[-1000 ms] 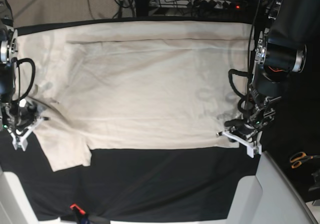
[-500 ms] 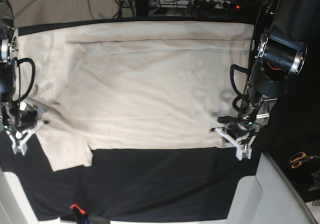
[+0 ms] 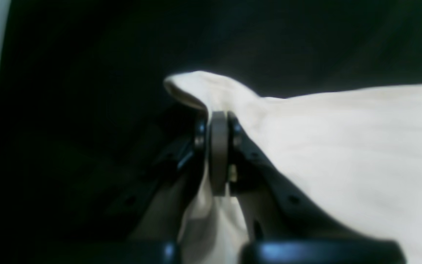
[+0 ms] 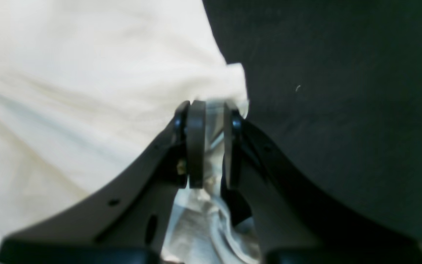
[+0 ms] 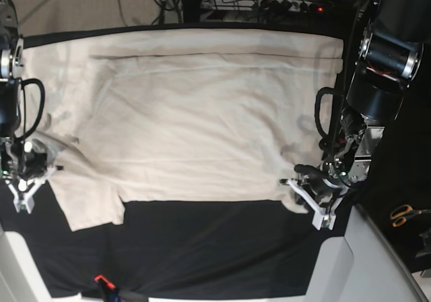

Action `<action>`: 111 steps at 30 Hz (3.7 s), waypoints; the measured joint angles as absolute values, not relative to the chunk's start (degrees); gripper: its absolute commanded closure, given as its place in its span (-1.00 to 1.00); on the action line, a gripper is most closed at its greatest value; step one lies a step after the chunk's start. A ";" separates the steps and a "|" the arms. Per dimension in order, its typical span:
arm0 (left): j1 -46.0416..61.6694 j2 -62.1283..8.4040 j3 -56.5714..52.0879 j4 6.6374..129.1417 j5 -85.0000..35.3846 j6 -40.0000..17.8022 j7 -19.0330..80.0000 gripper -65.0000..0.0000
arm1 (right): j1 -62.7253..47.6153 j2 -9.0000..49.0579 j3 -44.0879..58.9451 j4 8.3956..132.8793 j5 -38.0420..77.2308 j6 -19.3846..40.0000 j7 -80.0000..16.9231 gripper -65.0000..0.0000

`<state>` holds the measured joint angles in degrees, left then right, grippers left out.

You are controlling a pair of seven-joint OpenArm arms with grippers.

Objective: Fold the T-shirt properly
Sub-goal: 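Move the left gripper to the shirt's opposite side edge and grasp, then hold both side edges with both grippers, adjusting grip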

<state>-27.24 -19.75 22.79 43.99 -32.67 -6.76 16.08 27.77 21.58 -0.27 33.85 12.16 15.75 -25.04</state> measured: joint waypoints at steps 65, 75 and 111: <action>-22.96 -20.49 15.97 45.52 -32.34 -6.04 17.04 1.00 | 28.29 21.61 1.63 33.12 12.71 6.87 -31.38 0.09; -22.94 -20.47 15.97 45.52 -32.36 -6.07 17.85 1.00 | 28.40 21.56 1.63 32.12 12.82 6.85 -31.53 0.12; -22.85 -20.47 15.97 45.52 -32.38 -6.07 17.82 1.00 | 30.48 21.15 -3.70 25.02 13.28 7.29 -28.23 0.12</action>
